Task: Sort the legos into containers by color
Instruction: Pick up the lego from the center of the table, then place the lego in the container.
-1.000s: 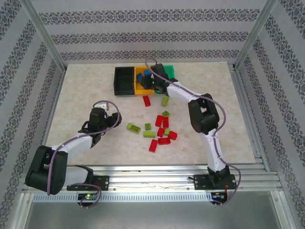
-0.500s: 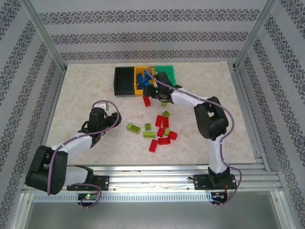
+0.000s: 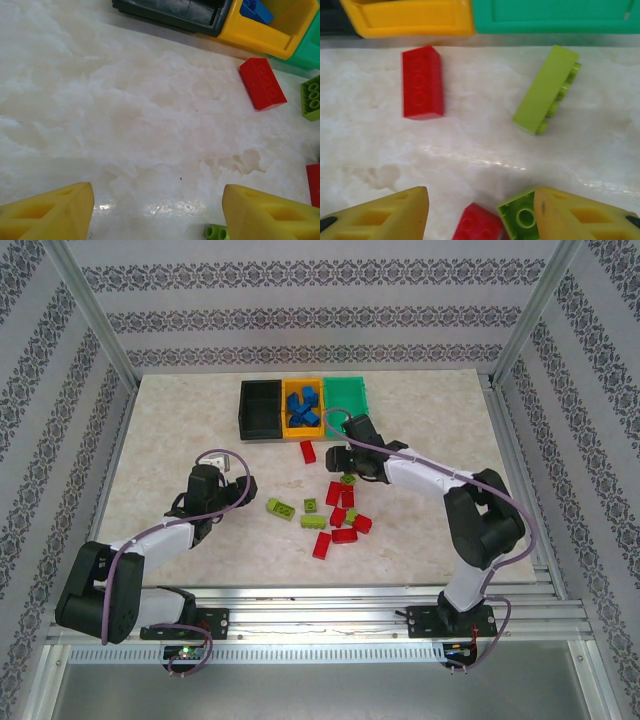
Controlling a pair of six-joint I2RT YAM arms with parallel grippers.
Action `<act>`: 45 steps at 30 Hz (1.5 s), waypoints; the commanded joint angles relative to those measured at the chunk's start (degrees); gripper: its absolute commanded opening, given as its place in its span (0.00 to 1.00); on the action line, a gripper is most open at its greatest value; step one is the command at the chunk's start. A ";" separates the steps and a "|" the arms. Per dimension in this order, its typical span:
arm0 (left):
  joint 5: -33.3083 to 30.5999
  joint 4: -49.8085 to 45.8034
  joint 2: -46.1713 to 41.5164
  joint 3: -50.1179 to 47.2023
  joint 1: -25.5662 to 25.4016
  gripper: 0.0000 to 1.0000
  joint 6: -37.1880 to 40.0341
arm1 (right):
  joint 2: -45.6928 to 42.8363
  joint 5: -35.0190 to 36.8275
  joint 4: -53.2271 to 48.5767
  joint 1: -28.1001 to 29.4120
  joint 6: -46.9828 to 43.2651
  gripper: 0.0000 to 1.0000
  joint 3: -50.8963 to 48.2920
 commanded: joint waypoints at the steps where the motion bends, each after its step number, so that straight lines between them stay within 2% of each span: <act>1: 1.19 2.72 0.58 1.33 0.73 0.69 -0.99 | 4.69 4.89 -2.72 0.00 -1.39 0.58 5.24; 3: 0.95 2.55 0.92 1.38 0.70 0.69 -0.83 | 7.63 7.26 -4.69 -0.11 -1.52 0.57 8.68; 8: 1.08 2.23 1.24 1.77 0.78 0.69 -0.55 | 11.84 7.33 -6.60 -1.85 0.12 0.56 13.91; 18: 1.31 2.36 0.89 1.60 0.79 0.69 -0.80 | 15.97 8.55 -8.38 -3.76 -0.02 0.54 17.32; 21: 1.39 2.23 0.78 1.61 0.80 0.69 -0.81 | 18.23 7.26 -8.86 -3.96 -0.23 0.48 19.22; 26: 0.73 1.76 -0.13 1.43 0.80 0.69 -0.53 | 20.86 5.89 -9.62 -3.99 -0.47 0.46 21.27; 28: 0.61 1.68 -0.39 1.40 0.82 0.69 -0.46 | 21.31 5.22 -9.59 -3.96 -0.50 0.41 21.46; 33: 0.54 1.66 -0.42 1.41 0.83 0.69 -0.47 | 19.33 4.14 -8.48 -3.78 -0.92 0.22 19.65; 40: 0.72 1.71 -0.43 1.42 0.77 0.69 -0.55 | 11.81 5.53 -6.85 -3.47 -1.59 0.21 18.00; 45: 0.83 1.85 -0.14 1.40 0.75 0.69 -0.61 | 12.29 7.73 -8.63 -3.82 -4.73 0.22 24.26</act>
